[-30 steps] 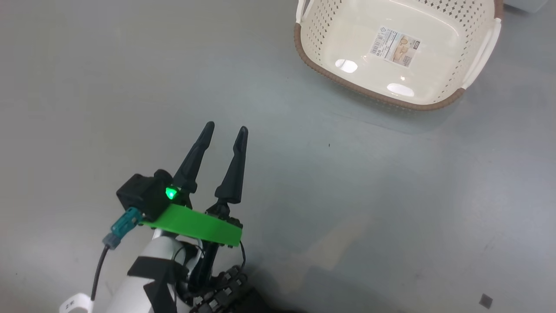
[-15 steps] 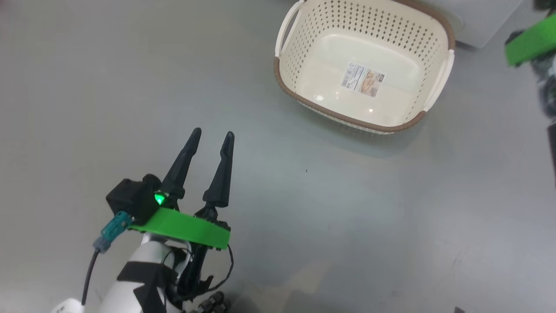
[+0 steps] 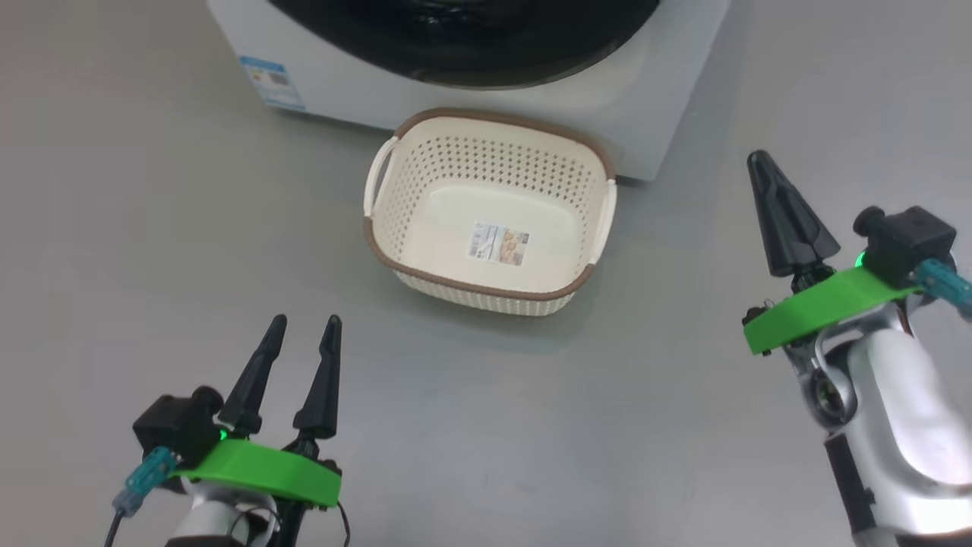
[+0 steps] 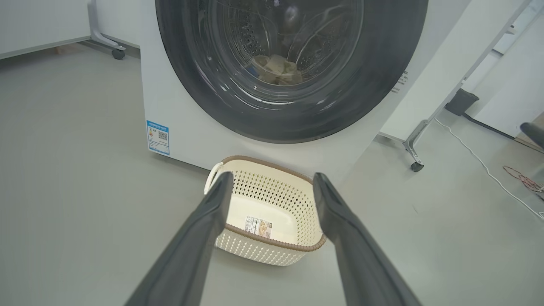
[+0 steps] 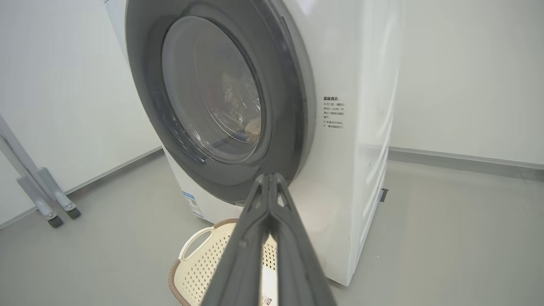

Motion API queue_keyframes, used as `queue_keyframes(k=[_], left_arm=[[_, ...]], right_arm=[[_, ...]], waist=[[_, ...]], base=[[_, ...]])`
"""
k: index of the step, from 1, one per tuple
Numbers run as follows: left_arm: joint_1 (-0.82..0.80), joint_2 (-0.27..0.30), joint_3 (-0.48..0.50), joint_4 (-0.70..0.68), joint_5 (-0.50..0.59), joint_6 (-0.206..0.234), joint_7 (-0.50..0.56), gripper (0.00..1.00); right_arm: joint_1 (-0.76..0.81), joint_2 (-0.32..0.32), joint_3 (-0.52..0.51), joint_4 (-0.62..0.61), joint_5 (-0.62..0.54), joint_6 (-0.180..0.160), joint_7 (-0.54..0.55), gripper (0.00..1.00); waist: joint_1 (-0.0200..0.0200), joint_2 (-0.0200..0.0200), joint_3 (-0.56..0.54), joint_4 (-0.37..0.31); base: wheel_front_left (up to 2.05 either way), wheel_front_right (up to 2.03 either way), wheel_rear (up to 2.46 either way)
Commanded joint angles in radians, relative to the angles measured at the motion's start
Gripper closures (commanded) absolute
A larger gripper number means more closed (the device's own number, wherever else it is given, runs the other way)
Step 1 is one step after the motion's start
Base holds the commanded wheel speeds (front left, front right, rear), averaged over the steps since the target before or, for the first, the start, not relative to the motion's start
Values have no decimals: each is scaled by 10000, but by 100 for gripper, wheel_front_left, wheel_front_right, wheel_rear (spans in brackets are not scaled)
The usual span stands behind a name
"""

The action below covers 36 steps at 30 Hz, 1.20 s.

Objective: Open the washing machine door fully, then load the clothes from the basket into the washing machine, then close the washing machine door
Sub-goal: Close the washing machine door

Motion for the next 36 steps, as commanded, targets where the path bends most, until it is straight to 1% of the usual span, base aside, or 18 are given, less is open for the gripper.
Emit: queue_keyframes(k=[1,5,11,16,20,24,26,27,28,29,36], left_arm=[[24,327,438,-298,-21,2,-139,0],[415,390,774,-387,-91,2,-139,0],[751,478,944,-507,16,2,-139,0],[917,518,1039,-561,104,2,-139,0],[1096,477,1190,-486,23,2,-139,0],[1156,472,1275,-319,54,2,-139,0],[1147,403,1543,-293,162,2,-139,0],[1143,325,1720,-308,229,2,-139,0],[1148,251,1844,-318,290,2,-139,0],[1158,203,1902,-320,353,2,-139,0],[1187,49,2053,-412,611,2,-140,0]], right_arm=[[179,193,84,-526,-75,-32,-53,100],[832,423,105,-876,-215,-32,-53,100],[1597,644,-543,-1334,-215,-32,-53,100],[2067,717,-1073,-1556,97,-32,-53,100],[2386,727,-1264,-1652,425,-32,-53,100],[2588,729,-1456,-1633,715,-32,-53,100],[2625,729,-1484,-1611,830,-32,-53,100],[2631,730,-1485,-1606,835,-32,-53,85],[2634,730,-1489,-1597,843,-32,-53,27],[2630,730,-1500,-1586,874,-32,-53,0],[2581,730,-1519,-1499,963,-32,-53,0]], waist=[[1,-1,-972,-1055],[1,-1,-1410,-1750],[1,-1,-1753,-2369],[1,-1,-1932,-2683],[1,-1,-2014,-2894],[1,-1,-2053,-2981],[1,-1,-2053,-2994],[1,-1,-2049,-2998],[1,-1,-2052,-3001],[1,-1,-2056,-3001],[1,-1,-2060,-2951]], base=[[0,0,0],[0,0,0],[0,0,0],[0,0,0],[0,0,0],[0,0,0],[0,0,0],[0,0,0],[0,0,0],[0,0,0],[0,0,0]])
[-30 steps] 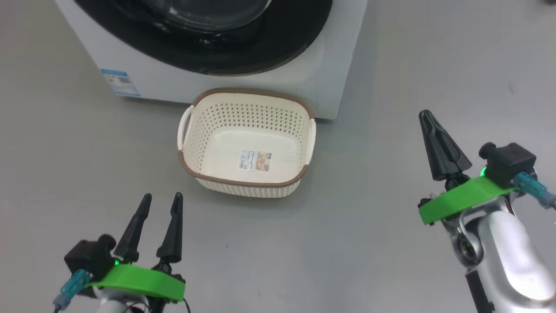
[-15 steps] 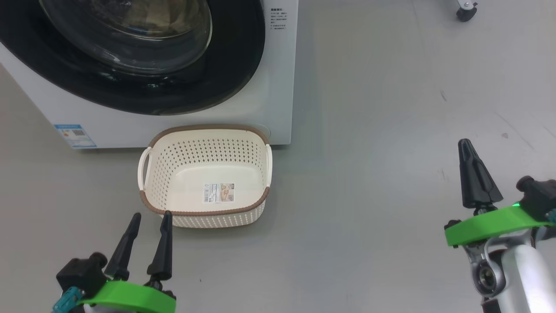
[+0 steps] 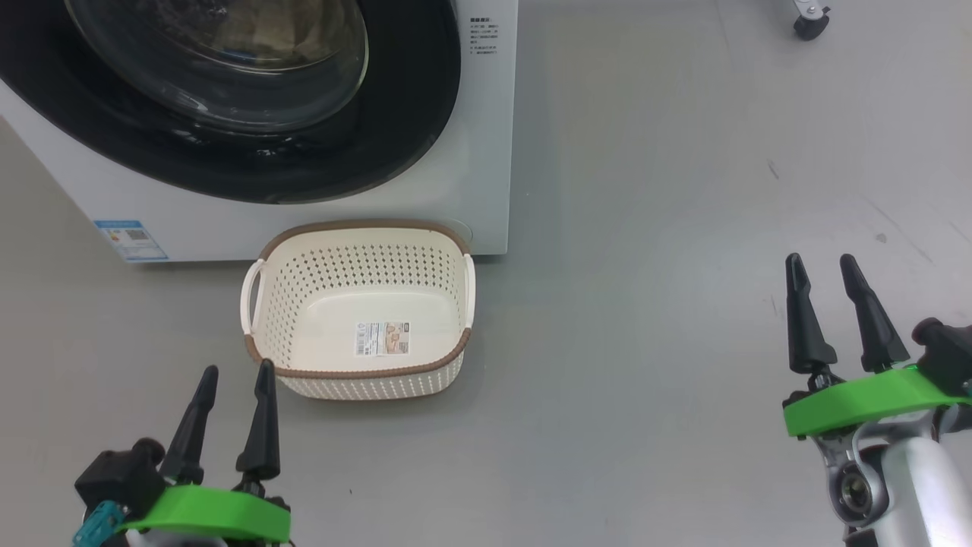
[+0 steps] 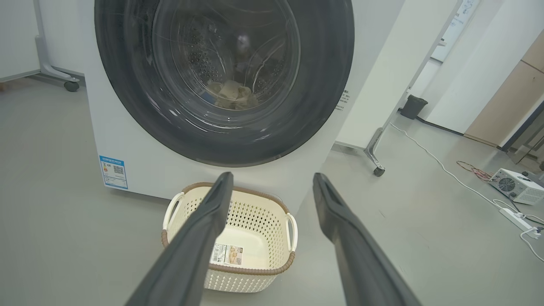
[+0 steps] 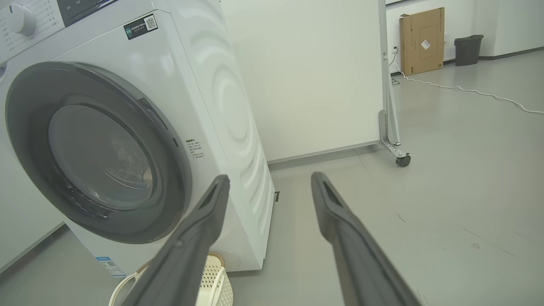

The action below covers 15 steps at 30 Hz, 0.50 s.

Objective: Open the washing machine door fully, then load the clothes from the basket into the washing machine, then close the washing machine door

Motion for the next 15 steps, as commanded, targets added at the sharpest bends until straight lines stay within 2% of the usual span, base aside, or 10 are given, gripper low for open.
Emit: queue_keyframes(k=[1,15], left_arm=[[-227,97,431,-373,88,2,-140,0],[-254,106,354,-308,193,2,-140,0]], right_arm=[[-304,8,167,-283,80,-30,-53,0],[-274,8,366,-175,-371,-30,-53,0]], waist=[[1,0,9,15],[1,0,-51,162]], base=[[0,0,0],[0,0,0]])
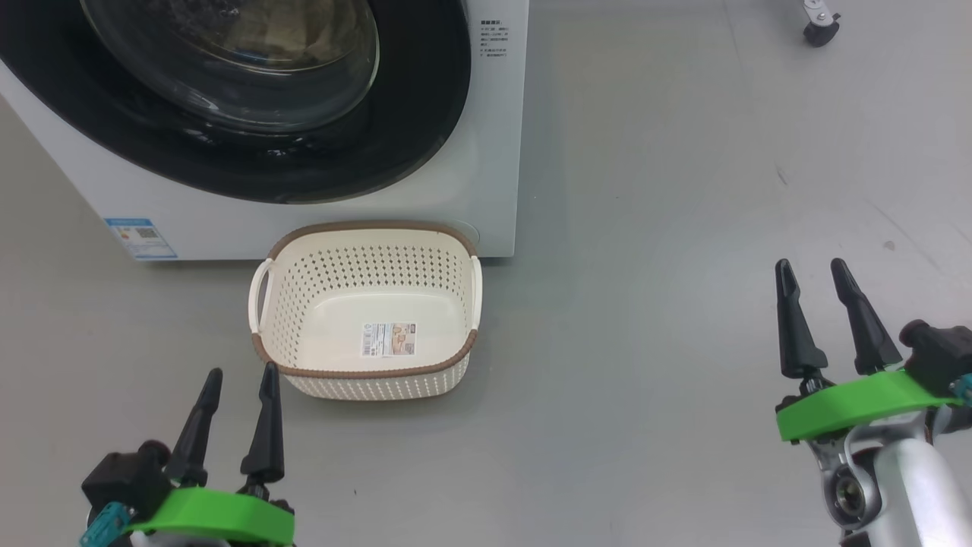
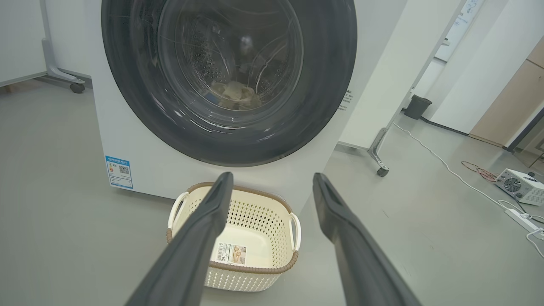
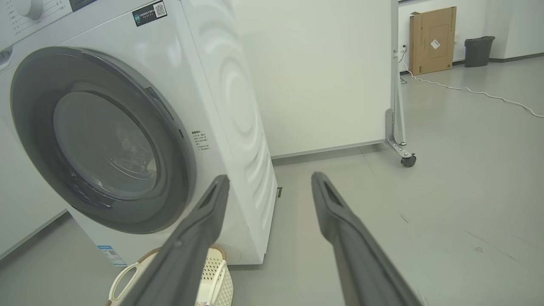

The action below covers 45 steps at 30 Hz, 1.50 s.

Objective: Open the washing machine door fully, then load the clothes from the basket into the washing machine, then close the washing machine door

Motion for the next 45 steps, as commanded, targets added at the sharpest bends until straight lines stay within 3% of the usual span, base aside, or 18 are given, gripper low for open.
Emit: queue_keyframes(k=[1,38,45], left_arm=[[-288,203,338,-387,98,2,-140,0],[-303,244,251,-37,241,2,-140,0],[-249,406,19,-40,-223,2,-140,0]], right_arm=[[-278,4,261,-302,-61,-30,-53,0],[-378,5,134,-85,-218,-30,-53,0],[-378,5,167,-10,-190,-30,-53,0]], waist=[[1,-1,-6,13],[1,-1,-2,174],[1,-1,-26,146]], base=[[0,0,0],[0,0,0],[0,0,0]])
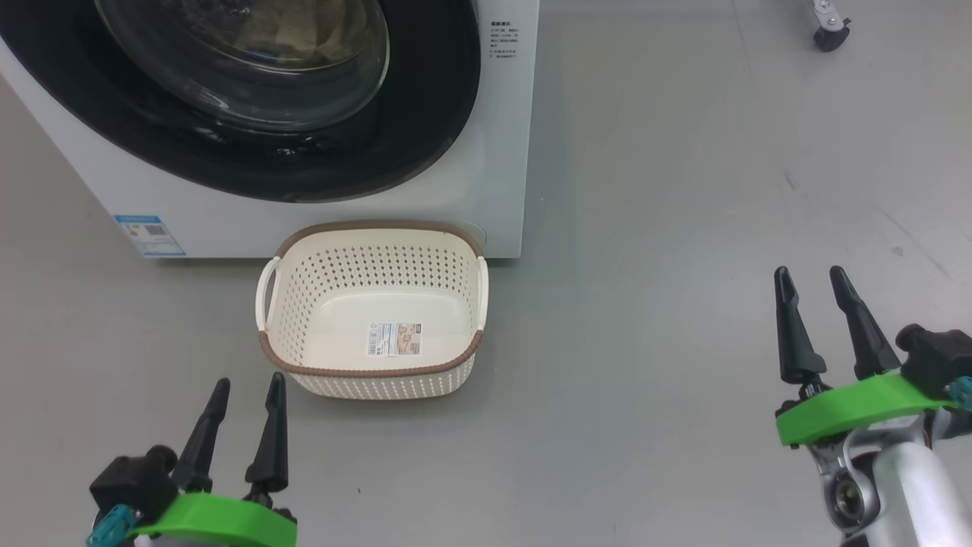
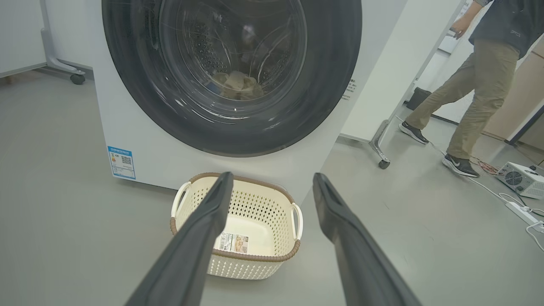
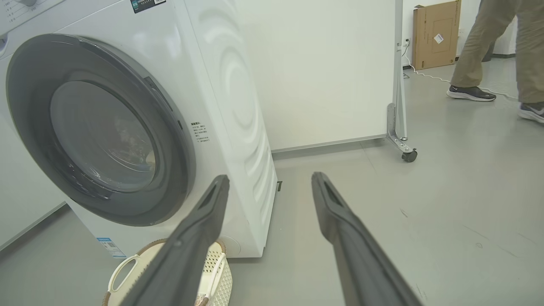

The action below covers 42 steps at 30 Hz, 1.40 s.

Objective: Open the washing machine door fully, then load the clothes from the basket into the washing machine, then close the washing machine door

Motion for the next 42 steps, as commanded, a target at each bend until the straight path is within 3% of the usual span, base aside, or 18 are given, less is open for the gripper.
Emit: queue_keyframes(k=[1,11,12,16,42], left_arm=[[-244,251,314,-302,-62,2,-141,0],[-181,282,294,-271,-667,2,-141,0],[5,69,-57,-2,-688,0,-2,100],[173,-102,-181,526,-735,0,19,100],[47,-198,311,456,-3098,1,694,100]], right_arm=[[-370,3,215,-282,-46,-30,-53,0],[-384,3,250,-261,-68,-30,-53,0],[-4,0,21,25,0,0,0,100],[275,21,66,582,13,2,22,100],[301,17,-62,434,2809,-5,787,100]], waist=[[0,0,0,-12],[0,0,36,-109],[0,0,37,-112],[0,0,36,-115],[0,0,-128,5]], base=[[0,0,0],[0,0,0],[0,0,0],[0,0,0],[0,0,0]])
